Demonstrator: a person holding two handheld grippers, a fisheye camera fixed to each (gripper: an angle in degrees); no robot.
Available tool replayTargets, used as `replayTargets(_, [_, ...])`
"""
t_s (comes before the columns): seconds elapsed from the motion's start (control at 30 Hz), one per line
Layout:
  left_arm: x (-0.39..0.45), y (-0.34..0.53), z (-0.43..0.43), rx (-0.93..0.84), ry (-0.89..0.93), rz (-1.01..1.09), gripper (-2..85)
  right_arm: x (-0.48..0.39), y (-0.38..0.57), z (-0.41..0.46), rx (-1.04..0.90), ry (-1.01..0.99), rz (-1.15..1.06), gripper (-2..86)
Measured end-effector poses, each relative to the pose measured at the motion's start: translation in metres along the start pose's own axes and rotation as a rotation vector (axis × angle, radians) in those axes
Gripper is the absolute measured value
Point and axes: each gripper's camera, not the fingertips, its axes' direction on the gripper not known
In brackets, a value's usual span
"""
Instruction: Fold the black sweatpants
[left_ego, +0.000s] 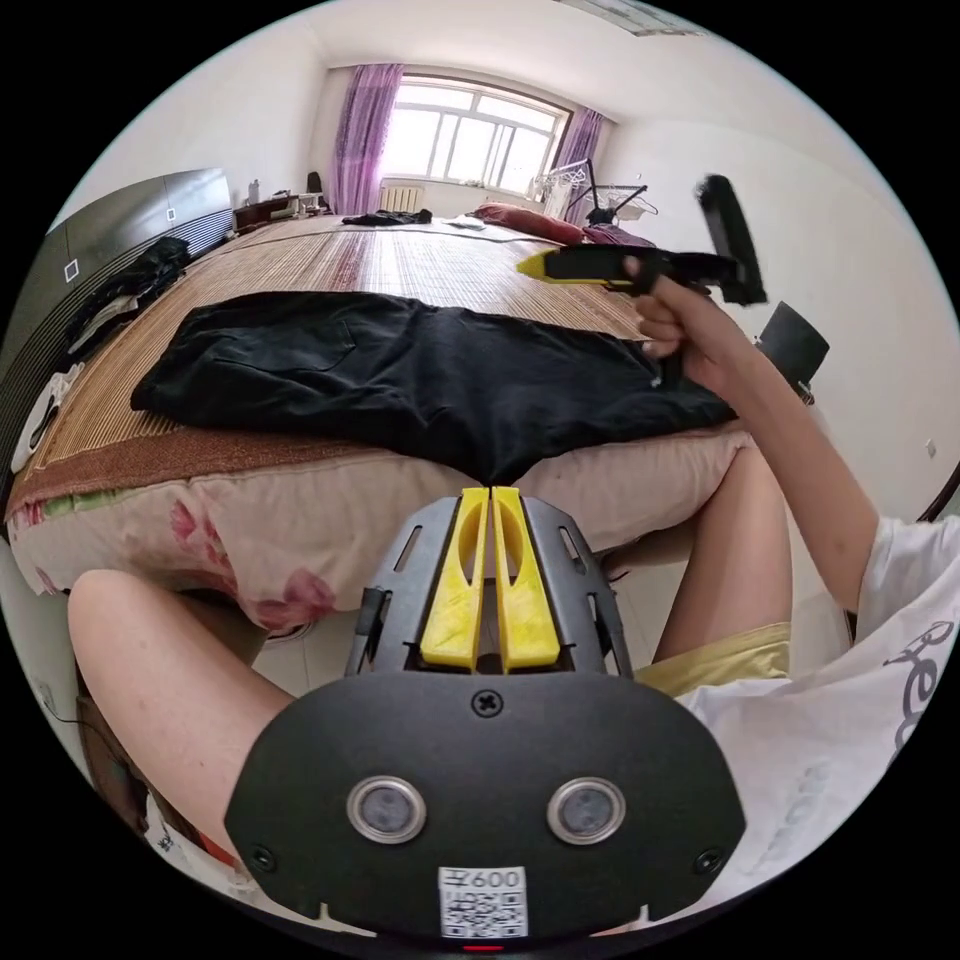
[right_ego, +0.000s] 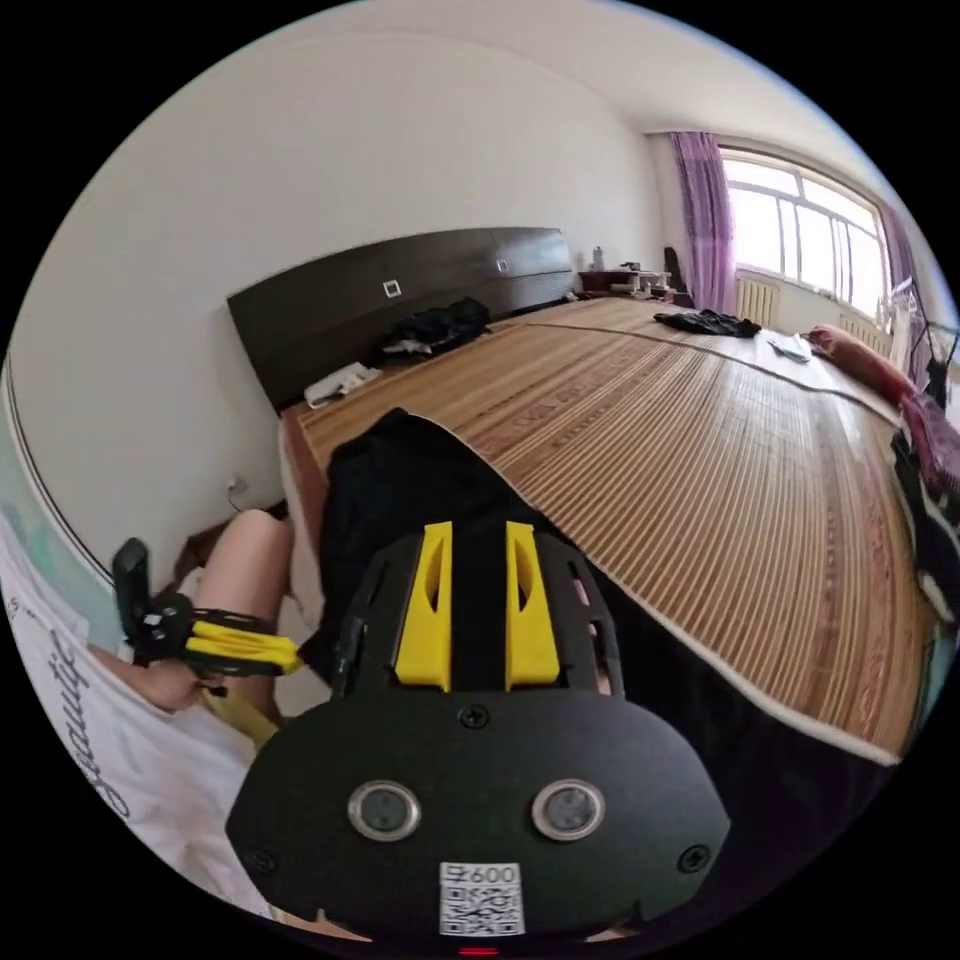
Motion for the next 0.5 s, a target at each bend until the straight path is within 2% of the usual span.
replayTargets(0.07, [-0.001, 0.002, 0.006, 0.003, 0.009, -0.005, 0.9, 0.003, -0.035, 0.054, -0.125, 0.065, -0.085, 2.5])
replayTargets(0.17, [-0.003, 0.007, 0.017, 0.011, 0.027, -0.02, 1.0, 0.01, -0.057, 0.109, -0.293, 0.003, -0.114, 0.8])
replayTargets(0.33, [-0.004, 0.013, 0.037, 0.006, 0.047, -0.009, 0.9, 0.0, -0.067, 0.118, -0.263, 0.078, -0.122, -0.7])
replayTargets(0.5, [0.011, 0.012, 0.046, -0.017, 0.022, 0.086, 0.7, -0.02, -0.088, 0.131, -0.296, 0.179, -0.214, -0.8])
